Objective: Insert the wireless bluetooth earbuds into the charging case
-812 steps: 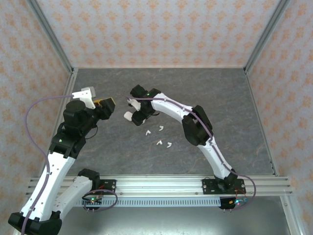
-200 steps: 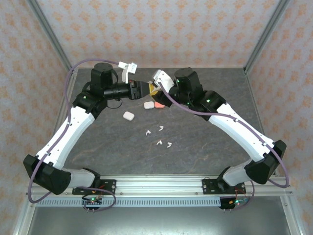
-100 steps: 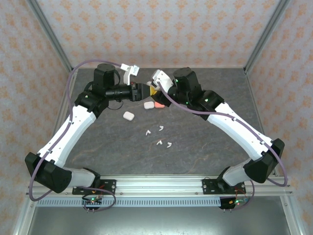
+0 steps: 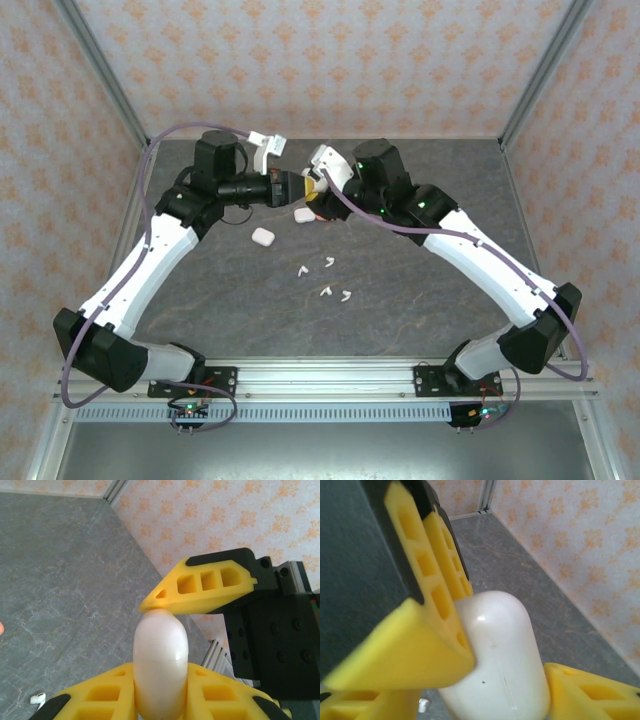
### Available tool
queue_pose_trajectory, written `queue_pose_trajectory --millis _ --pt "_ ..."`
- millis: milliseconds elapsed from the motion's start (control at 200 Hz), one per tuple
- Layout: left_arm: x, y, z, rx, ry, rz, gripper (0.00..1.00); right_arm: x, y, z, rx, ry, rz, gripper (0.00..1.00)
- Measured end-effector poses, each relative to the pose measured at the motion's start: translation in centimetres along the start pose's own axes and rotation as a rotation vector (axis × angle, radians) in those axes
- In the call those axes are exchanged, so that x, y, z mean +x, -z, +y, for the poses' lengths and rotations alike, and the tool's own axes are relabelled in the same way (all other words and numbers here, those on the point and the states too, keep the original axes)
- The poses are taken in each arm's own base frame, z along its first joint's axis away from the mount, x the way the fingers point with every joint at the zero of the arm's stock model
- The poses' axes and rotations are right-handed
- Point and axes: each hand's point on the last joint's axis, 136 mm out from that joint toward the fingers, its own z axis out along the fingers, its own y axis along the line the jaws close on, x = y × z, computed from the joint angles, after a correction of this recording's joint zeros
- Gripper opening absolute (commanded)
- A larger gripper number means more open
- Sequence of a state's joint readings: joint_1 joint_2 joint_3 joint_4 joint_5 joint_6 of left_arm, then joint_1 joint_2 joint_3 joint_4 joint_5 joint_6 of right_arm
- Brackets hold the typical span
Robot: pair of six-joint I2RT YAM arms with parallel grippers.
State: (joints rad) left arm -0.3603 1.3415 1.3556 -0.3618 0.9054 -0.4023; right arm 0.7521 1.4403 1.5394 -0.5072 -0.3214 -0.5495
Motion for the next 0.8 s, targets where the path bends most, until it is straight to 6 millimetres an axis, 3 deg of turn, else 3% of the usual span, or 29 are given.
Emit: queue_pose_trajectory --millis 135,295,505,731,801 --pt "0.7 -0.2 0.7 -0.003 0.001 -0.016 0.16 0.0 0.7 0.1 -0.029 -0.05 -0.012 0.85" --pt "1.4 0.4 1.5 -0.025 -0.041 -0.089 0.14 0.8 3.4 -1.1 -0.041 -0.198 -0.066 0.93" --pt "2.4 1.3 1.9 -0.064 -0.168 -0.191 0.08 0.7 6.2 -2.5 -0.063 -0.428 -0.189 0.94" --pt "3.4 2.3 1.3 -0.083 -0.354 -0.239 0.0 1.7 5.8 -3.5 -0.105 -0.69 -0.277 0.92" --pt "3.3 2.7 0.9 -0.083 -0.421 -0.251 0.0 1.5 5.4 -3.3 -0.14 -0.745 -0.298 0.88"
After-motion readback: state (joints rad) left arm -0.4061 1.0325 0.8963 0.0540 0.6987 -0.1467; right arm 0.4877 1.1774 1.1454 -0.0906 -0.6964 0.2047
